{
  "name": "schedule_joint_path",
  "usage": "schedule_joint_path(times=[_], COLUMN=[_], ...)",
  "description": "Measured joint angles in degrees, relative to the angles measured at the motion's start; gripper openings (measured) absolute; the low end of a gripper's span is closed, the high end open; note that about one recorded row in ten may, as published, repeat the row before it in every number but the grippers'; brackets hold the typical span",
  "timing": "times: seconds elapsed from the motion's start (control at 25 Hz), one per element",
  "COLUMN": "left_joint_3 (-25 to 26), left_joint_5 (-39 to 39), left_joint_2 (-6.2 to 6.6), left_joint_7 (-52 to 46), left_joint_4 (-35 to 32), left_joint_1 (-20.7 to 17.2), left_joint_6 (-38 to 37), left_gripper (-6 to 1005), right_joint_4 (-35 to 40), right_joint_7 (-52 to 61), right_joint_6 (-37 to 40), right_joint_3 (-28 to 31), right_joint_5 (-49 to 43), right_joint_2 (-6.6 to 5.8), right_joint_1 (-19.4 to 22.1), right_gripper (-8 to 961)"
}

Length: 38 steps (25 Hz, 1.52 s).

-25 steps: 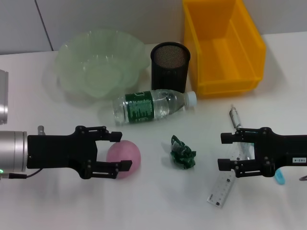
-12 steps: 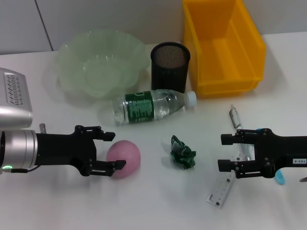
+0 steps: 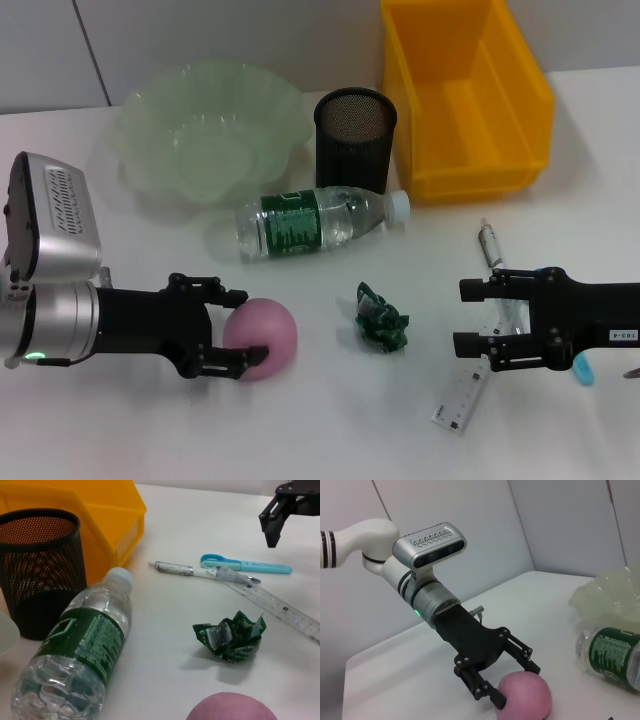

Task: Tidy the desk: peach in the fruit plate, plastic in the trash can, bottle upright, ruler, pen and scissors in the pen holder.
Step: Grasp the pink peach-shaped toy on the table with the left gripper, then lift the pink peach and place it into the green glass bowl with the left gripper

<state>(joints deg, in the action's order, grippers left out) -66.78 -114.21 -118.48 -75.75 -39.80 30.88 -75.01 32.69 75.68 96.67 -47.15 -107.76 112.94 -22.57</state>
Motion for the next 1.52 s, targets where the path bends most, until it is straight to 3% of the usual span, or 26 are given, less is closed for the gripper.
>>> schedule_joint_path(times=[0.12,0.56,0.68,0.88,1.0,1.28,1.52], left_joint_3=[0.03,0.51,2.05,12.56,17.91,19.34,17.8], left_joint_5=[0.04,0.73,2.55,8.64,16.33,36.05,38.78], left_joint_2=[-0.07,0.0,0.28,0.29,0.14,-0.19,-0.66], left_joint_7=[-0.6,-4.06,-6.0,-6.4,-5.0,8.92,18.86], left_joint_4=[0.12,-0.03,-0.26,0.12,2.08,12.82,19.44], left_joint_1=[0.13,0.61,0.42,0.03,-0.04,3.11,9.6], left_joint_6=[0.19,-0.99,-2.09,-6.3,-6.13,8.0,23.18], left_gripper=[781,577,474,350,321,263,235], right_joint_4=[0.0,0.0,0.01,0.05,0.04,0.23,0.41], right_joint_7=[0.0,0.11,0.16,0.2,0.25,0.26,0.26], right_joint_6=[0.0,0.0,0.0,0.01,0.07,0.02,-0.03], right_joint_3=[-0.05,-0.19,-0.31,-0.36,-0.36,-0.43,-0.43], right_joint_5=[0.0,0.0,0.0,0.01,0.01,0.01,0.01], right_joint_2=[-0.03,-0.2,-0.2,-0.15,-0.12,0.0,0.08], right_joint_1=[-0.03,-0.06,0.14,0.21,0.17,-0.12,-0.11], right_gripper=[803,804,804,802,802,803,804])
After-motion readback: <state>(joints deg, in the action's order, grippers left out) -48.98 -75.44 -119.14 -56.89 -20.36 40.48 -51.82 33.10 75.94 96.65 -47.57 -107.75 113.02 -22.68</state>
